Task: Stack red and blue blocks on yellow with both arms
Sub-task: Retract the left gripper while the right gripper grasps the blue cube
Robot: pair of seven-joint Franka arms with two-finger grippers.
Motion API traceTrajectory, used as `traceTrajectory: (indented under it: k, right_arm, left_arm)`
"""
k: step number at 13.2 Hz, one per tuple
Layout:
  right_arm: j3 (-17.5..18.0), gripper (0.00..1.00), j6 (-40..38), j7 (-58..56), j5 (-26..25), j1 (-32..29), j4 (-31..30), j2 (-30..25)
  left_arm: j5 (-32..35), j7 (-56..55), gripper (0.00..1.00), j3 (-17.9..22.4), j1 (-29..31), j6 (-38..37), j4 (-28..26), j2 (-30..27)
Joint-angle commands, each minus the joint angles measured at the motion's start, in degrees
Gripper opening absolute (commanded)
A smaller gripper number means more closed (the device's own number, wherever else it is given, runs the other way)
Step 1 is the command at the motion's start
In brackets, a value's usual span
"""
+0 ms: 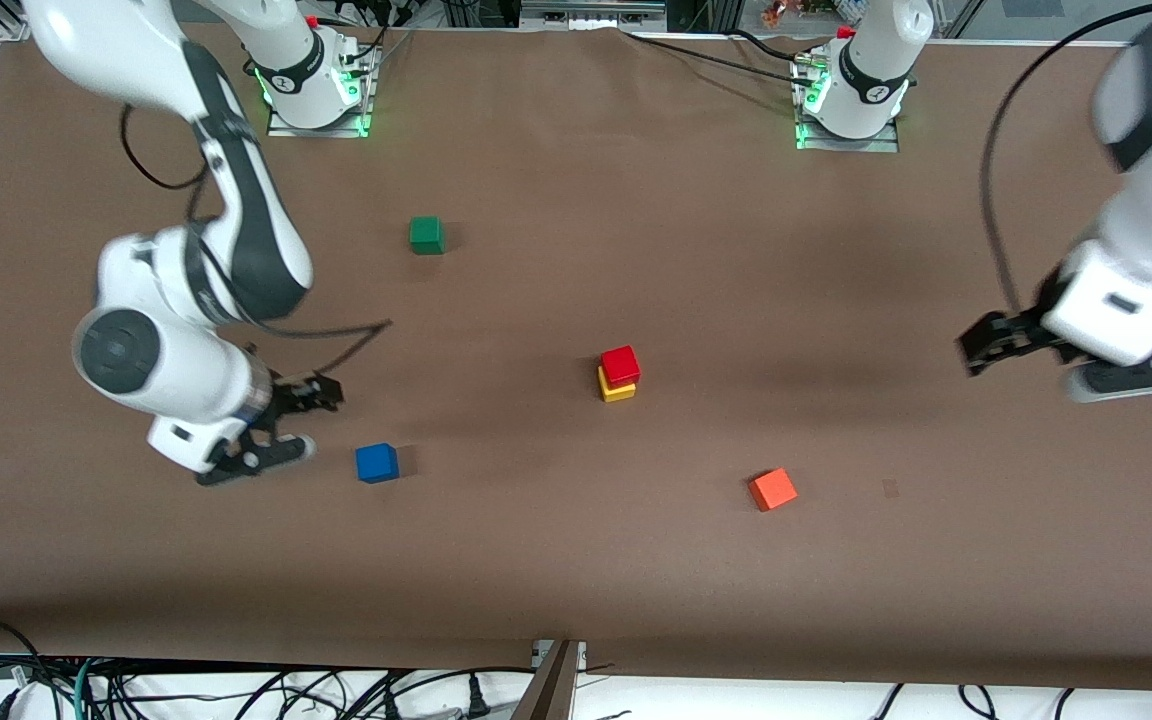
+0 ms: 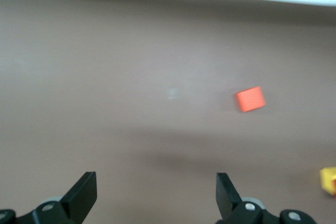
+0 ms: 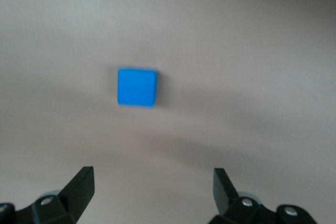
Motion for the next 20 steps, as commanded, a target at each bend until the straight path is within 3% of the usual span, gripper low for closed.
traceTrajectory:
  k: [1,2,4,7,11,13,17,20]
  right_arm:
    - [0.75,1.0,7.97,2.16,0.66,0.8,4.08,7.82]
    - [0.75,1.0,11.4,1.73,0.49,1.07,4.17,9.67]
    - [0.75,0.99,15.11,1.81,0.49,1.51,4.52,11.87]
    - [0.75,0.91,17.58,1.81,0.58,1.51,5.66,14.69]
    - [0.75,0.49,17.32,3.21,1.54,1.6,5.14,15.05]
    - [0.92,0.28,13.57,3.83,1.89,1.95,5.4,13.83]
    - [5.22,0.27,-0.05,13.29,3.39,2.91,8.37,8.47]
    - [6.37,0.27,-5.78,23.83,3.48,7.47,12.32,6.26]
  left_arm:
    - [0.17,7.61,1.0,-0.28,4.35,-1.58,-2.62,-3.21]
    - [-0.18,8.23,1.0,-0.28,4.97,-1.67,-3.84,-3.91]
    - [-7.45,10.16,1.0,-0.28,7.43,-1.58,-7.09,-4.18]
    - [-7.92,10.08,1.0,-0.37,7.35,-1.67,-6.58,-3.57]
    - [-7.66,9.9,1.0,-0.63,6.91,-1.58,-4.99,-2.34]
    - [-7.31,9.99,1.0,-0.46,6.83,-1.75,-4.03,-2.34]
    - [-4.32,9.99,1.0,-0.63,7.17,-1.67,-3.76,-2.34]
    - [-4.84,9.99,1.0,-0.72,7.44,-1.67,-3.76,-2.34]
